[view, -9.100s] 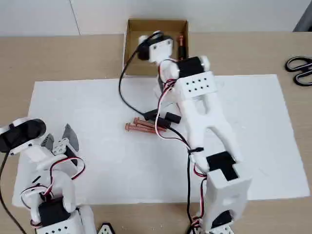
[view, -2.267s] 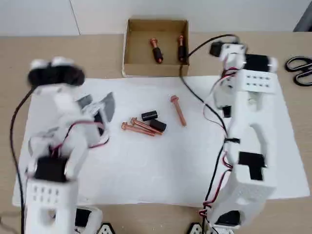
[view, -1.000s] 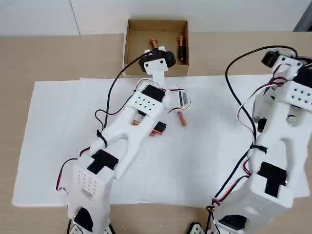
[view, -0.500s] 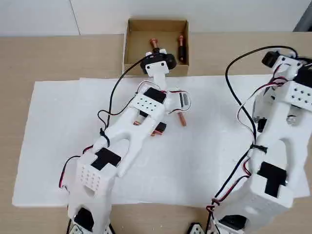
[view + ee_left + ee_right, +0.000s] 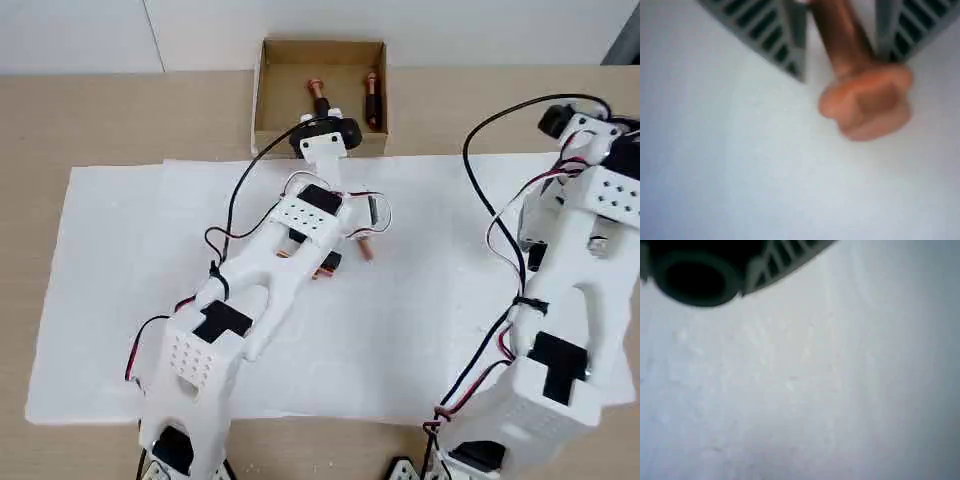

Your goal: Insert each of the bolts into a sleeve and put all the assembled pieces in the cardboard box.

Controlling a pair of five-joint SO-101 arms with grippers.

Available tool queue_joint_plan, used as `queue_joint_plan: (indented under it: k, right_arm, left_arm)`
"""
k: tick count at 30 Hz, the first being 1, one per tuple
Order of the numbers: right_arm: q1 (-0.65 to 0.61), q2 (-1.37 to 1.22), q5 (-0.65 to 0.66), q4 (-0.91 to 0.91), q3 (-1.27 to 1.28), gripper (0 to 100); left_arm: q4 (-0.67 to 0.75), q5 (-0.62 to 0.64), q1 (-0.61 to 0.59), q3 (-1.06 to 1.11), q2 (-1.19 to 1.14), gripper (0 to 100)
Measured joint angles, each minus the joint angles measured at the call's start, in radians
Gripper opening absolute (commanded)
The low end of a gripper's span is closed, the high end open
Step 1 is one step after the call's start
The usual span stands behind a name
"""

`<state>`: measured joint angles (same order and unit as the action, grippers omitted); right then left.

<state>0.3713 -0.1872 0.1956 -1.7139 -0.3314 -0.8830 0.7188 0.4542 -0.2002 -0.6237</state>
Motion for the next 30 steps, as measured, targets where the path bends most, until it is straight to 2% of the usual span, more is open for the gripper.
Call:
queue_joint_plan:
  k: [9,14,18,23,30]
  right_arm:
    - [0.0,0.0,-0.002,0.0,0.0,0.6]
    - [0.0,0.0,-0.002,0.0,0.0,0.6]
    - [0.0,0.0,-0.002,0.0,0.0,0.6]
    - [-0.008,0.0,-0.002,0.0,0.0,0.6]
    - [-0.123,0.041,-0.002,0.0,0.0,0.5]
  left_arm:
    - [0.003,0.0,0.002,0.0,0.0,1]
    - [-0.035,0.0,0.002,-0.117,-0.003,1]
    - [-0.19,-0.008,0.002,-0.31,-0.003,1]
    - [-0.437,-0.083,-0.005,-0.601,-0.003,1]
    - [-0.784,-0.215,-0.081,-1.059,-0.002,1]
